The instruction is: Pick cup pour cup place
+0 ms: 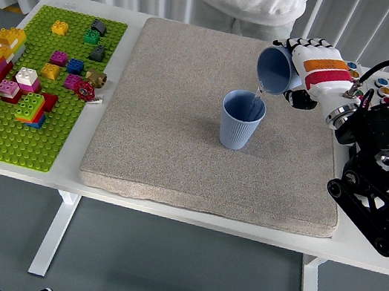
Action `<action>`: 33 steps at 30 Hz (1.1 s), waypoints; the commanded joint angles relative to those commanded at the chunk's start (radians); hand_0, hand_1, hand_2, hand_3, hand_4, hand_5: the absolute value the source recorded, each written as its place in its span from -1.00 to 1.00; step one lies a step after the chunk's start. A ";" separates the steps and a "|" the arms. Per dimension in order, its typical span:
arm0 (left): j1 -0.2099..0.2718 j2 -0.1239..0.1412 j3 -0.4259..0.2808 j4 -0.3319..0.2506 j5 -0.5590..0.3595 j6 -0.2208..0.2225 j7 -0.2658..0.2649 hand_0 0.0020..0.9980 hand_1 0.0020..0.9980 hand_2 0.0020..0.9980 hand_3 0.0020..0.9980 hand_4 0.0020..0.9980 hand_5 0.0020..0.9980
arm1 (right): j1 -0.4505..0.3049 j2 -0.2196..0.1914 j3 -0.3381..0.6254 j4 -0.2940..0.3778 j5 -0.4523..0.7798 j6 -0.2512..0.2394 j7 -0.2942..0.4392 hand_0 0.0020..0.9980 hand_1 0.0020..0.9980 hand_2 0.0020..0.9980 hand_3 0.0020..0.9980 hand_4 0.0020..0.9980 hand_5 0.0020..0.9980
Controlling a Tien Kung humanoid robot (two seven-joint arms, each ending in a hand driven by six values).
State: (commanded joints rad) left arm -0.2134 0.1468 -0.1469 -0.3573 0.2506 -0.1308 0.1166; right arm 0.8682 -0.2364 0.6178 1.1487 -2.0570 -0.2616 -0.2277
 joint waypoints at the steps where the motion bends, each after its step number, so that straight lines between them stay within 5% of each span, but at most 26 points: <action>1: -0.001 0.000 0.000 0.000 0.000 0.000 0.000 0.54 0.66 0.74 0.54 0.04 1.00 | 0.001 -0.001 -0.001 0.002 -0.003 -0.001 0.000 0.77 0.64 0.62 0.60 0.48 -0.81; 33: 0.000 0.000 -0.001 0.000 -0.001 0.000 0.001 0.54 0.66 0.74 0.54 0.04 1.00 | 0.002 -0.008 -0.013 0.026 -0.061 -0.034 -0.037 0.79 0.64 0.61 0.59 0.47 -0.84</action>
State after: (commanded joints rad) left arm -0.2133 0.1470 -0.1476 -0.3569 0.2495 -0.1304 0.1179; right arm 0.8703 -0.2444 0.6047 1.1748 -2.1185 -0.2954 -0.2647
